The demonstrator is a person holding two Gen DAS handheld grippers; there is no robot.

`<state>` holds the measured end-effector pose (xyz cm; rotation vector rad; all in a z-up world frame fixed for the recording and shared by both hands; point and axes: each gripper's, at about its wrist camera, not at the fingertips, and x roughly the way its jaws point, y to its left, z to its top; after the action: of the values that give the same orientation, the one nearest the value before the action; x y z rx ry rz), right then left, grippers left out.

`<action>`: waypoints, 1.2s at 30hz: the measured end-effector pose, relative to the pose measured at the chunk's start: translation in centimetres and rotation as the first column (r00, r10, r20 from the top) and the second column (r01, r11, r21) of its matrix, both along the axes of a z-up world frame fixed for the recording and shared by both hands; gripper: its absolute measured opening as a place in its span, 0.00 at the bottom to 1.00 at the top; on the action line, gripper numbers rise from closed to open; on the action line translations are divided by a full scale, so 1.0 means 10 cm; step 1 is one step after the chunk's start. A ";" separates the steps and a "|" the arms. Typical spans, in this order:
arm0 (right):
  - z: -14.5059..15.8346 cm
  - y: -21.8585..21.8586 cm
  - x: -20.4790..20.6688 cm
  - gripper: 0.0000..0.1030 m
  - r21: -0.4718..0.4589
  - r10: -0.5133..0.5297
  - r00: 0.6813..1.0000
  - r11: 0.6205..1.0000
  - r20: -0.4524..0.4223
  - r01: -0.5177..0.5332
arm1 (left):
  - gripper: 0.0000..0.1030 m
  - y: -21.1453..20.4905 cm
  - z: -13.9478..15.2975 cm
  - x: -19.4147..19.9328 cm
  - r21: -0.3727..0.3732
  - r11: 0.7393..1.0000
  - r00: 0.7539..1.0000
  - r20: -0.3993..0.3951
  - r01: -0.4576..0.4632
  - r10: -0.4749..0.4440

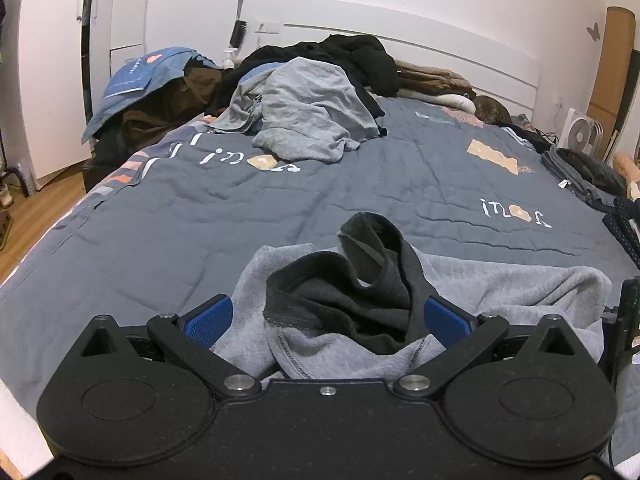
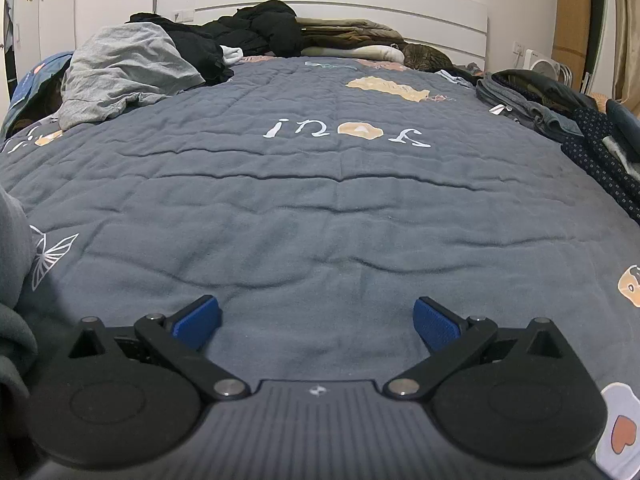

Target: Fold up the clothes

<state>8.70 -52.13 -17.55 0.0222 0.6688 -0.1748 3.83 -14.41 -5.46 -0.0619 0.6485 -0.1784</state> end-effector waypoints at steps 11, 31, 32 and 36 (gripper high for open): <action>0.00 0.00 0.00 1.00 -0.001 -0.001 1.000 1.000 0.000 0.001 | 1.00 -0.09 -0.01 -0.01 0.025 0.999 1.000 0.008 0.030 -0.030; 0.00 0.00 0.00 1.00 -0.001 -0.001 1.000 1.000 0.001 0.001 | 1.00 -0.09 -0.02 -0.01 0.021 0.999 1.000 0.004 0.030 -0.031; 0.00 0.00 0.00 1.00 -0.001 -0.001 1.000 1.000 0.001 0.001 | 1.00 -0.09 -0.01 -0.01 0.020 0.999 1.000 0.004 0.030 -0.031; 0.00 0.00 0.00 1.00 -0.001 -0.001 1.000 1.000 0.001 0.001 | 1.00 -0.09 -0.01 0.00 0.014 0.999 1.000 0.003 0.030 -0.030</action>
<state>8.71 -52.12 -17.55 0.0216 0.6680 -0.1766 3.80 -15.35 -5.56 -0.0383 0.6473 -0.2032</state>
